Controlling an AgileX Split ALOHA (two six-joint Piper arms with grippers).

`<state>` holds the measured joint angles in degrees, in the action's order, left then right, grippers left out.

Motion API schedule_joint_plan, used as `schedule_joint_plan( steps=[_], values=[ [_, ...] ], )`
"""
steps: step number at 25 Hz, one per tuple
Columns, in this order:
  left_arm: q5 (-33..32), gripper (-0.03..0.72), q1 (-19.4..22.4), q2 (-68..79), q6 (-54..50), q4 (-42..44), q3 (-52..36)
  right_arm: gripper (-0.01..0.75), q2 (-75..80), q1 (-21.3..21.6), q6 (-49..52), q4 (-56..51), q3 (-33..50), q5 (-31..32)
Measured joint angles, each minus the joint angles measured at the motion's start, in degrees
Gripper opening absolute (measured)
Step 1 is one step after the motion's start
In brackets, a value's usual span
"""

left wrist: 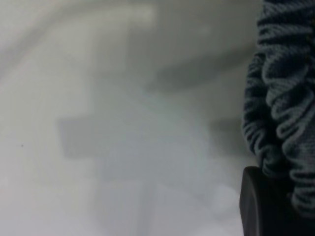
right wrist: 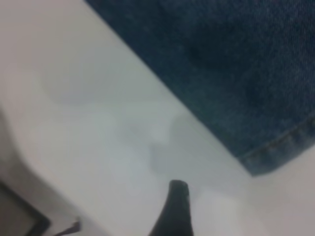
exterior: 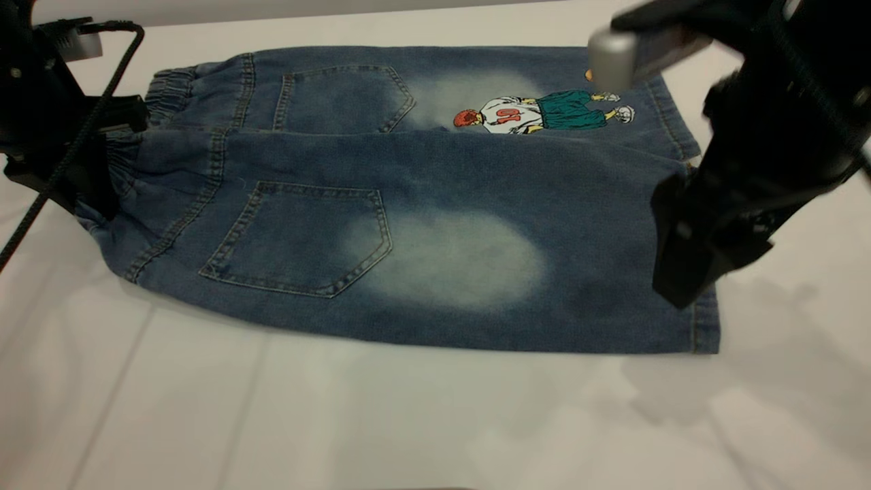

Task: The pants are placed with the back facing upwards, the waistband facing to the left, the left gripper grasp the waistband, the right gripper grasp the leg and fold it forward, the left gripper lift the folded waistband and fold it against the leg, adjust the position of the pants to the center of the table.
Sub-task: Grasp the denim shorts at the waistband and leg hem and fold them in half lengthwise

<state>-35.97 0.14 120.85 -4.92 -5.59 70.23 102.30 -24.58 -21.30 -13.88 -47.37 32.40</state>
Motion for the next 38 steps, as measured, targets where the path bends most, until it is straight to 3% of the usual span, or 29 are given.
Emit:
schedule_joint_plan(
  steps=[11, 24, 27, 30, 32, 34, 38],
  values=[
    [0.00, 0.090, 0.00, 0.00, 0.00, 0.00, 0.00, 0.591, 10.35, 0.00, -0.33, 2.43, -0.50, -7.07],
    [0.00, 0.090, 0.00, 0.00, -0.06, 0.00, 0.00, 0.568, 14.87, 0.00, -0.33, 3.32, -0.67, -9.94],
    [0.00, 0.090, 0.00, 0.00, -0.06, 0.00, 0.00, 0.484, 15.03, 0.00, -0.28, 3.85, -0.67, -10.32],
    [0.00, 0.090, 0.00, 0.00, -0.06, 0.00, 0.00, 0.310, 15.19, 0.00, -0.28, 3.97, -0.79, -11.38],
    [-0.06, 0.090, 0.00, 0.00, -0.06, 0.00, 0.00, 0.156, 15.32, 0.00, -0.23, 3.90, -0.99, -11.98],
    [-0.17, 0.090, 0.00, 0.00, -0.06, -0.31, 0.00, 0.062, 15.37, 0.00, 0.17, 3.81, -0.99, -12.47],
    [-0.30, 0.090, 0.00, -0.46, 0.11, -0.83, 0.00, 0.029, 15.25, 0.00, 0.57, 3.62, -1.17, -11.77]
  ],
)
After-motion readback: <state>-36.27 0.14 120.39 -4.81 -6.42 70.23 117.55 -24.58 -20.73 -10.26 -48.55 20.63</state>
